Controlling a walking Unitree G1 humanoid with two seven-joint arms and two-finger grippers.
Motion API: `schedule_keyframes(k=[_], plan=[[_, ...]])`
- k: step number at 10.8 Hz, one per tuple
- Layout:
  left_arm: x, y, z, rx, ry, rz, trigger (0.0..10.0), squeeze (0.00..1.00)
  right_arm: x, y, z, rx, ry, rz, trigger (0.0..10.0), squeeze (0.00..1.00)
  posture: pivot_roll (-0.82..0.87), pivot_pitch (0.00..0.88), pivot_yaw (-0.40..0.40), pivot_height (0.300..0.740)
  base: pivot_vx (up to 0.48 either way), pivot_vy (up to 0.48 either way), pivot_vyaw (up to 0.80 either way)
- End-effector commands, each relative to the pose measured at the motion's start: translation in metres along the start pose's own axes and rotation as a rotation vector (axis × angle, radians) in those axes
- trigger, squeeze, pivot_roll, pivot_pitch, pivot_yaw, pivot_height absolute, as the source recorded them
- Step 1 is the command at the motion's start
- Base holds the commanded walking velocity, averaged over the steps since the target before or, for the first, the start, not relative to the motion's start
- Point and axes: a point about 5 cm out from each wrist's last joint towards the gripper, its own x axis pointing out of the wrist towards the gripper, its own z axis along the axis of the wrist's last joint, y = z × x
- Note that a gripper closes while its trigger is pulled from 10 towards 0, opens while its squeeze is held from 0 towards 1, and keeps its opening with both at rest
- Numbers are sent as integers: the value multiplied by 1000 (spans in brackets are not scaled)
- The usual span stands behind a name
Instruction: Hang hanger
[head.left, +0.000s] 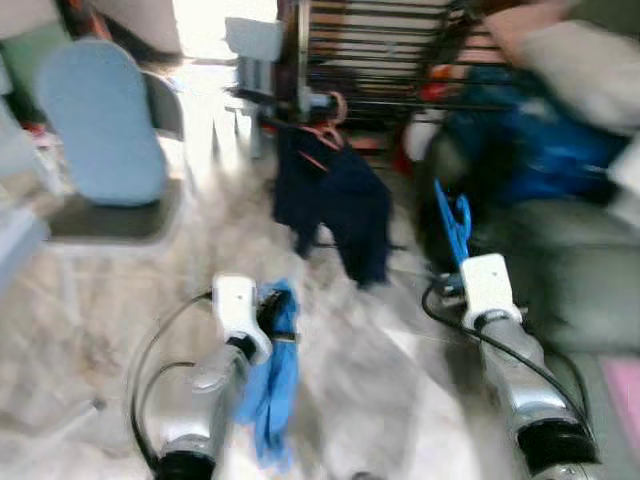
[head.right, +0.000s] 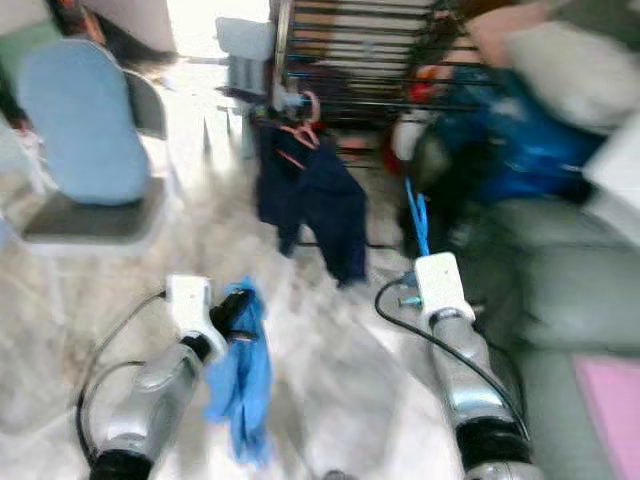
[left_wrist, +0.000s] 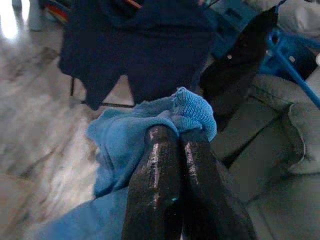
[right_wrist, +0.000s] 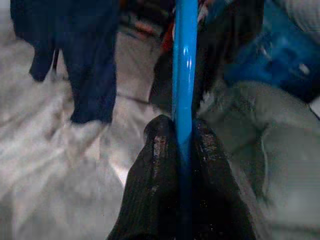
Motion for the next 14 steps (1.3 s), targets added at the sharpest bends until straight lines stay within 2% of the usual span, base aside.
schedule_keyframes(k=[1, 4, 7, 10, 14], plan=[[0, 4, 11, 20, -46, 7, 10000, 0, 5, 1, 14, 11, -45, -18, 10000, 0, -120, 0, -42, 740, -364, 0, 0], [1, 6, 10, 22, -32, 1, 10000, 0, 2, -7, 7, 46, -53, -82, 10000, 0, -160, 0, 23, 740, -330, 0, 0], [7, 2, 14, -16, -29, -22, 10000, 0, -2, -13, 3, 75, -53, -126, 10000, 0, -185, 0, 52, 740, 0, 0, 0], [5, 9, 17, -30, -48, -20, 10000, 0, -6, -9, -2, 81, -39, -111, 10000, 0, -184, 0, 46, 740, 0, 378, -754], [3, 2, 11, -34, -39, -45, 10000, 0, -5, -9, 4, 62, -60, -87, 10000, 0, -188, 0, 37, 740, 0, 480, -133]])
